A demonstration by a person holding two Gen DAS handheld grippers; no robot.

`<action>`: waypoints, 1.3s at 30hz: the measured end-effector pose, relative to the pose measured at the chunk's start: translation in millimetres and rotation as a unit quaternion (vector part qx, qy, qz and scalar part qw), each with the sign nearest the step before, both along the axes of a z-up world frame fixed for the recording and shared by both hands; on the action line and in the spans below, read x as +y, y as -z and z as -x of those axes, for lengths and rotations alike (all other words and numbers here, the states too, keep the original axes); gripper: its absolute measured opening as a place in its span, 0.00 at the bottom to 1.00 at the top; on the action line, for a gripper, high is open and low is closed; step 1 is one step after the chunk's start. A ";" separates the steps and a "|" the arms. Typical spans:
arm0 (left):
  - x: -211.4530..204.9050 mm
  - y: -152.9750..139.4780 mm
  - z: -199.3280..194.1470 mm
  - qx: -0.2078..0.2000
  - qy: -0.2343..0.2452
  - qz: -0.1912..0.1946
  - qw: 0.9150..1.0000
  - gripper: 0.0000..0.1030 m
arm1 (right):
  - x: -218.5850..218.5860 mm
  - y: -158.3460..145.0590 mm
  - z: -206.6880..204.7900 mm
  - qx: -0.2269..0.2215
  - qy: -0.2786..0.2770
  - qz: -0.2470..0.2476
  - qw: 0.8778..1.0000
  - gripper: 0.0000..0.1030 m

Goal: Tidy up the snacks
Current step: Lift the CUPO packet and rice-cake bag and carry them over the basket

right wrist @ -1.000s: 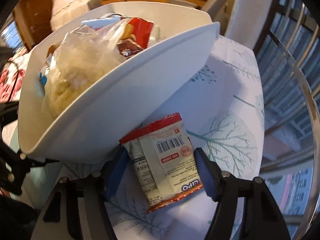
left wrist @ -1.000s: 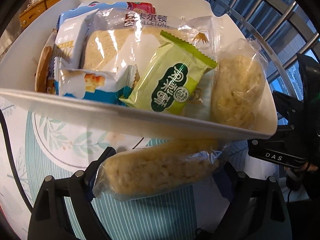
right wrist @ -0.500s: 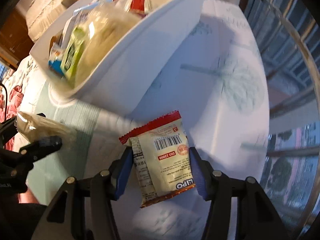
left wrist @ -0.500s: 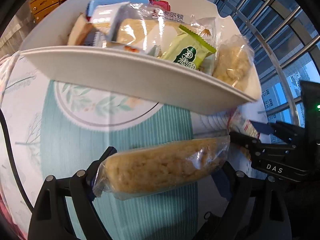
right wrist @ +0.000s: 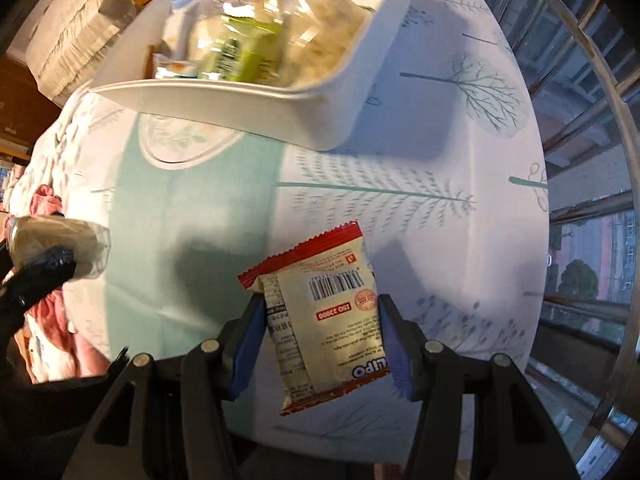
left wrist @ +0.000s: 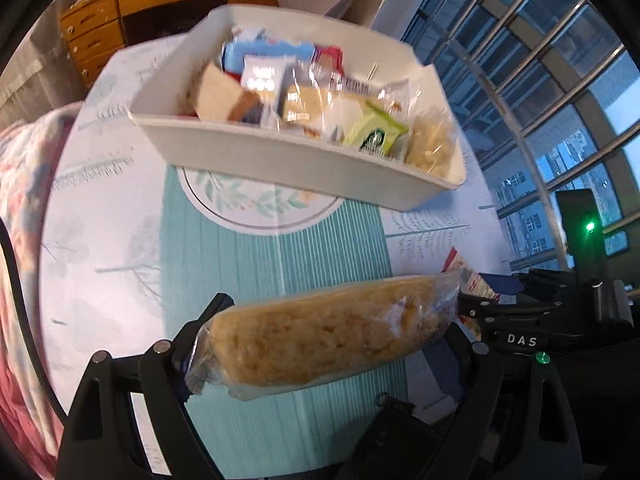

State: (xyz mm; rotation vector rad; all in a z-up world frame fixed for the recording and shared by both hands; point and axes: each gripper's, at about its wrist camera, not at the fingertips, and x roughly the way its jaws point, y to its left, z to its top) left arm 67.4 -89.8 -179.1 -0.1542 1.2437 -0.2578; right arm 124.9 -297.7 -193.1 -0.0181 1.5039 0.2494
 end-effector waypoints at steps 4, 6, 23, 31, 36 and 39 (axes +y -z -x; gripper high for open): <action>0.6 -29.0 -21.3 -0.001 0.029 0.005 1.000 0.85 | 9.8 -19.2 4.5 -0.009 0.010 -0.013 1.000 0.54; 3.8 -44.9 -27.3 -0.009 0.043 0.005 0.999 0.85 | 20.2 -32.7 3.7 -0.018 0.014 -0.018 1.000 0.54; 39.6 -114.3 -118.3 -0.014 0.136 0.047 0.989 0.85 | 77.1 -101.1 -29.8 -0.115 0.082 -0.018 0.990 0.54; 38.6 -111.7 -181.8 -0.024 0.128 0.036 0.991 0.85 | 78.1 -108.7 -64.7 -0.143 0.124 -0.013 0.982 0.54; 35.4 -103.0 -211.8 -0.016 0.091 0.030 0.995 0.86 | 73.5 -109.4 -88.7 -0.146 0.129 -0.016 0.981 0.55; 36.8 -94.9 -223.6 0.013 0.072 0.048 0.996 0.88 | 68.9 -112.0 -98.2 -0.144 0.141 -0.029 0.979 0.57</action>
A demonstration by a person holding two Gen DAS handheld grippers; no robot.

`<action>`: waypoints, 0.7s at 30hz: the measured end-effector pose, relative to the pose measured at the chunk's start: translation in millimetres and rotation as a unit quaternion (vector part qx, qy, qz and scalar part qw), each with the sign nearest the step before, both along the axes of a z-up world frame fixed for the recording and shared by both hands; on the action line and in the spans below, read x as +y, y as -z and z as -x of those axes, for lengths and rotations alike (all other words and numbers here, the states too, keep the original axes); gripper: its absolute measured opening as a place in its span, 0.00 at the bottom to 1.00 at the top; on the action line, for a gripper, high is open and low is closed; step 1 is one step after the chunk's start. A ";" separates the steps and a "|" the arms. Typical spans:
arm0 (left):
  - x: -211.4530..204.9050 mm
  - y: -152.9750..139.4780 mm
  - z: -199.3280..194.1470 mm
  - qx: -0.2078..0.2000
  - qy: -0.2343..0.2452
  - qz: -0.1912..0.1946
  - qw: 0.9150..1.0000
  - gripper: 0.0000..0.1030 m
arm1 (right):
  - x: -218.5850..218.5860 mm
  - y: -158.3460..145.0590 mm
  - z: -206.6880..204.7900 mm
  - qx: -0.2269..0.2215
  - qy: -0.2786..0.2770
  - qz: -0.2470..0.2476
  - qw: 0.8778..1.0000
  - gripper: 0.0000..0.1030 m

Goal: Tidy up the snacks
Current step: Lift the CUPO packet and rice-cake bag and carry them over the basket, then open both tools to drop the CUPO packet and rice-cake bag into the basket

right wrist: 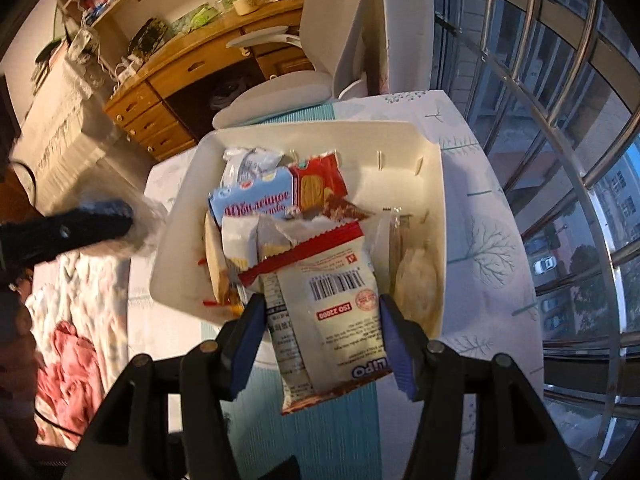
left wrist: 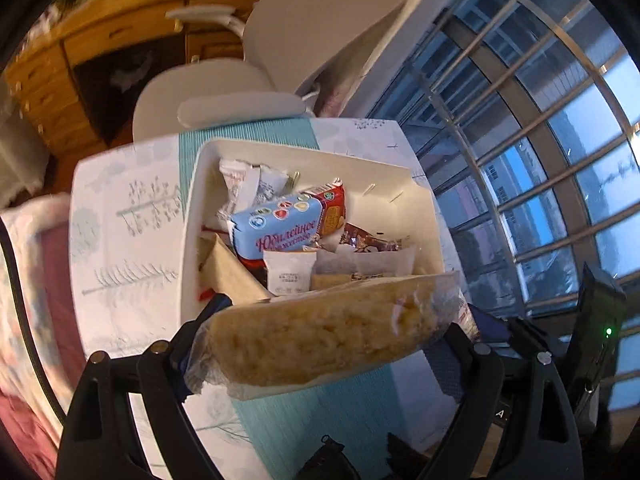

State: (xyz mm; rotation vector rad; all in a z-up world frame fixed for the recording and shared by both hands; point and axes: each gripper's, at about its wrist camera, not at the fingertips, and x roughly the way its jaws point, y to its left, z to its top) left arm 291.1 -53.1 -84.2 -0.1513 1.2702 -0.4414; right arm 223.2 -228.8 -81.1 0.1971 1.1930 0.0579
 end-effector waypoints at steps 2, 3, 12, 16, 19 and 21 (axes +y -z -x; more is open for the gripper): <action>-1.6 2.2 -1.7 0.006 -0.003 -0.007 1.000 0.90 | -2.2 0.1 -3.6 0.001 0.002 -0.009 1.000 0.61; -2.0 2.6 -1.4 0.005 -0.003 -0.011 1.000 0.92 | -2.5 0.3 -5.0 0.004 0.001 -0.008 1.000 0.63; 8.5 -21.3 11.0 -0.011 -0.001 -0.017 1.000 0.98 | 2.2 -16.4 10.0 0.005 0.025 -0.010 1.000 0.76; 22.8 -32.2 29.9 -0.032 -0.002 -0.019 0.999 0.98 | 11.7 -30.8 29.4 -0.018 0.034 -0.004 0.999 0.79; 40.5 -37.2 54.0 -0.055 -0.016 -0.030 0.998 0.98 | 20.7 -33.7 48.6 -0.038 0.038 0.003 0.999 0.83; 51.3 -39.3 70.3 -0.067 -0.027 -0.036 0.997 0.98 | 26.9 -30.5 64.2 -0.042 0.040 0.001 0.998 0.87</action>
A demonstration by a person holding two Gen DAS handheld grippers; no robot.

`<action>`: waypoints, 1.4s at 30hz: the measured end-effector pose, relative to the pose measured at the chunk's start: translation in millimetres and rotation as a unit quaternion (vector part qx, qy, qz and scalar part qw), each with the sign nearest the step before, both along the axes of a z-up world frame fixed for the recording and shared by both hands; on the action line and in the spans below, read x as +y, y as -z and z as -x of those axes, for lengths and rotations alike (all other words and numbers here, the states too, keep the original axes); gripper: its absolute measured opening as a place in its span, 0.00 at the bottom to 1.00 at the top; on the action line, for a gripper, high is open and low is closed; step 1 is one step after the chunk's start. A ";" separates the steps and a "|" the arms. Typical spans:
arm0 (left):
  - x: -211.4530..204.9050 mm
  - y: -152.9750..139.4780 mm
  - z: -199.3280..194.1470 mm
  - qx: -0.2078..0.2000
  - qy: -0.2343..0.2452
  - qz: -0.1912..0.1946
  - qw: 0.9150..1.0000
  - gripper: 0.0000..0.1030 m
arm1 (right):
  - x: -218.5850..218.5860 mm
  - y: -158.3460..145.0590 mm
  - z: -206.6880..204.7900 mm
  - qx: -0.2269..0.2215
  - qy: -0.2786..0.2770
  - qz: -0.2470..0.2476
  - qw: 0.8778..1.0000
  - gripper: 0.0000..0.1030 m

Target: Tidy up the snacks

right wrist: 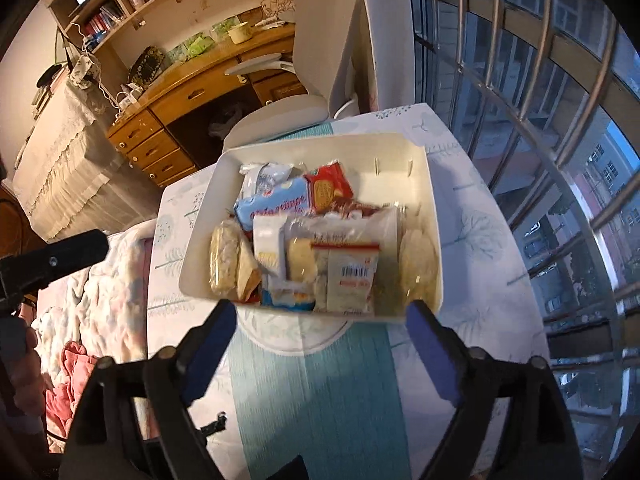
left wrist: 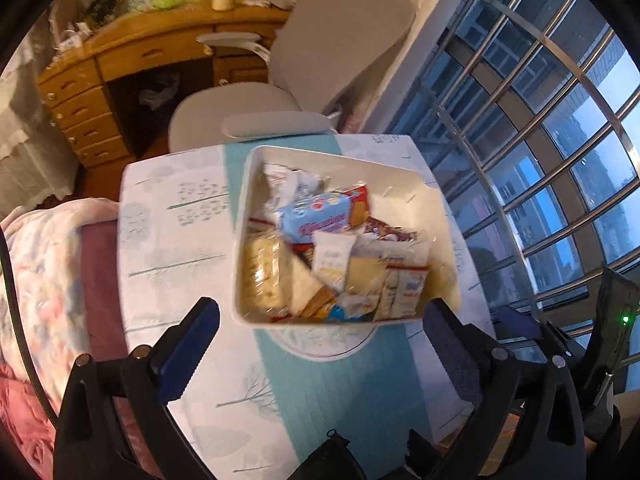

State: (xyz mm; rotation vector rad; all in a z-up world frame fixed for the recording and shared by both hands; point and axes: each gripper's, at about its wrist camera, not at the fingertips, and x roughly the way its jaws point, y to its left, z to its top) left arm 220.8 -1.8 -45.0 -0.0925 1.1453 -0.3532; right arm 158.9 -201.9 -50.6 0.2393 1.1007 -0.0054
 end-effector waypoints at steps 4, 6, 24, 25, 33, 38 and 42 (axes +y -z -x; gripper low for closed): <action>28.8 3.8 42.8 0.001 -0.030 -0.007 1.000 0.98 | 13.5 9.6 28.4 0.020 -0.013 -0.004 1.000 0.88; 42.5 8.4 65.1 0.004 -0.046 -0.010 0.999 0.98 | 21.3 12.9 43.0 0.025 -0.025 -0.003 0.999 0.89; 33.1 10.0 196.1 -0.003 -0.155 -0.062 0.986 0.98 | 18.0 1.3 136.9 0.070 -0.173 0.019 0.982 0.94; 25.3 7.2 198.5 -0.004 -0.161 -0.058 0.985 0.98 | 15.8 -2.7 139.5 0.069 -0.177 0.019 0.982 0.94; -17.9 -4.9 215.8 -0.008 -0.174 -0.046 0.984 0.98 | -12.7 -33.9 159.8 0.061 -0.188 0.002 0.980 0.94; -30.8 -16.9 223.8 -0.023 -0.174 -0.053 0.983 0.98 | -27.4 -46.4 166.6 0.040 -0.160 -0.002 0.986 0.94; -30.1 -24.5 223.3 -0.030 -0.177 -0.063 0.982 0.99 | -26.9 -49.9 166.3 0.028 -0.139 -0.008 0.990 0.95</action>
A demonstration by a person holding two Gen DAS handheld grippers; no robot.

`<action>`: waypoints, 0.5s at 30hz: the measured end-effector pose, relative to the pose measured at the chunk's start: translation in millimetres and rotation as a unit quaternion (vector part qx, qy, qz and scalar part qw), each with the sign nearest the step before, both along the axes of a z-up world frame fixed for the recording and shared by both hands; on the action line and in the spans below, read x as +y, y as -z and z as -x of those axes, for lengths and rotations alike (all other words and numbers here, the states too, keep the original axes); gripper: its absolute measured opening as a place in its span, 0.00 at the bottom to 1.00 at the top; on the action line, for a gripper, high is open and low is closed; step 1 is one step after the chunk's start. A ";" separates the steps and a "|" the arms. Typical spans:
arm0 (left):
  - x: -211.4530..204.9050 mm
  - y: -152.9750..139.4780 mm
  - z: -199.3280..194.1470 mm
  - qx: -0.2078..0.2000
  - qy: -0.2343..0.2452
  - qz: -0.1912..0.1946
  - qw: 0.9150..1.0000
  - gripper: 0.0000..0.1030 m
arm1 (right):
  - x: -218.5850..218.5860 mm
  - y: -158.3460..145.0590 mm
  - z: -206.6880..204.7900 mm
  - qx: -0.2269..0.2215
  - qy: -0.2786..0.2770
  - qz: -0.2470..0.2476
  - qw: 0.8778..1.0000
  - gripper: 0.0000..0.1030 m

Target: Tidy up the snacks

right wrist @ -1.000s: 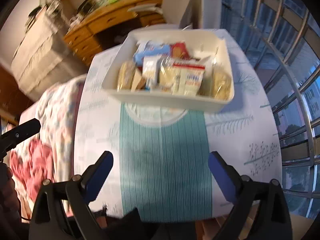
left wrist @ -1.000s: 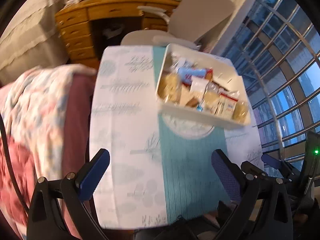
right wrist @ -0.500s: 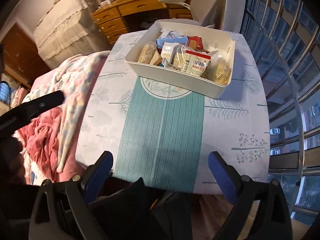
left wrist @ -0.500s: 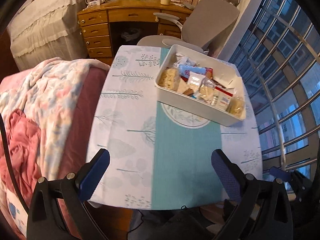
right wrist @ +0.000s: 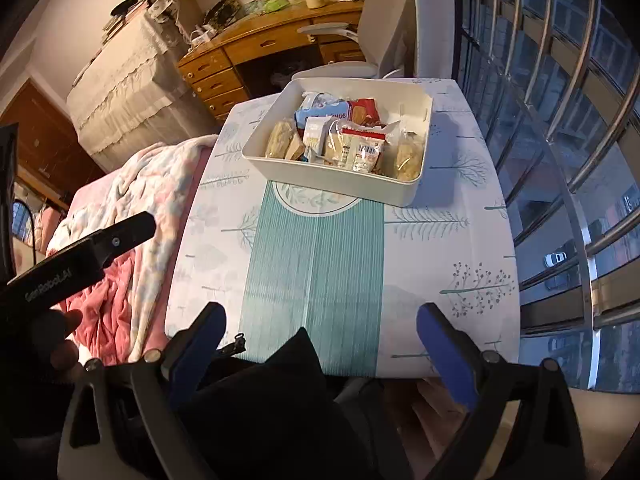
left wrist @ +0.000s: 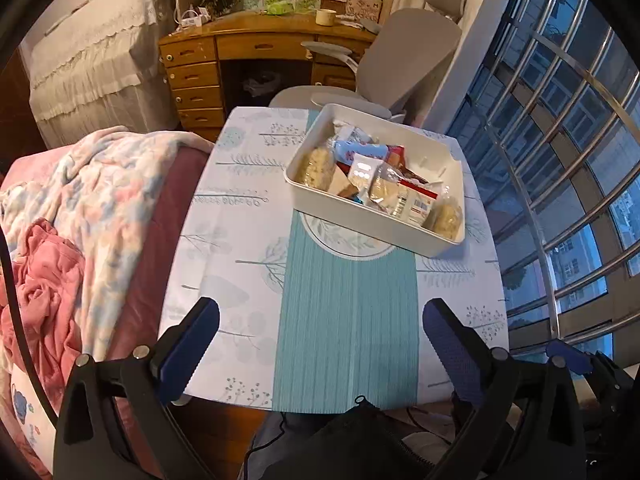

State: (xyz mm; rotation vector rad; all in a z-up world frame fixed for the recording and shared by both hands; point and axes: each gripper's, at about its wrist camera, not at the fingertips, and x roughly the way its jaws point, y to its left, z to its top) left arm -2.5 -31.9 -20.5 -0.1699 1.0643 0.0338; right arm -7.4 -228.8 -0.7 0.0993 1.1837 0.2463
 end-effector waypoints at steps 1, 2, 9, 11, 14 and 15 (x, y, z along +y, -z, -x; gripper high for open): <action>0.2 -0.6 -0.9 0.001 0.002 -0.001 1.000 0.99 | 0.6 -1.0 -0.7 -0.001 0.000 -0.001 1.000 0.99; 0.3 -1.0 -1.4 0.002 0.004 -0.003 1.000 0.99 | 2.8 -1.6 -1.2 -0.003 0.001 0.000 1.000 1.00; 1.7 -1.3 -4.7 0.004 0.010 -0.004 1.000 0.99 | 13.8 7.3 -6.9 0.009 0.016 -0.009 1.000 1.00; 2.4 -0.2 -7.4 0.003 0.018 -0.003 1.000 0.99 | 17.8 11.1 -8.2 0.012 0.020 -0.007 1.000 1.00; 4.9 -1.1 -11.2 -0.002 0.020 -0.008 1.000 0.99 | 22.0 13.6 -11.1 0.012 0.025 -0.002 1.000 1.00; 7.0 -0.8 -13.4 -0.003 0.021 -0.007 1.000 0.99 | 22.5 12.8 -12.9 0.009 0.028 -0.002 1.000 1.00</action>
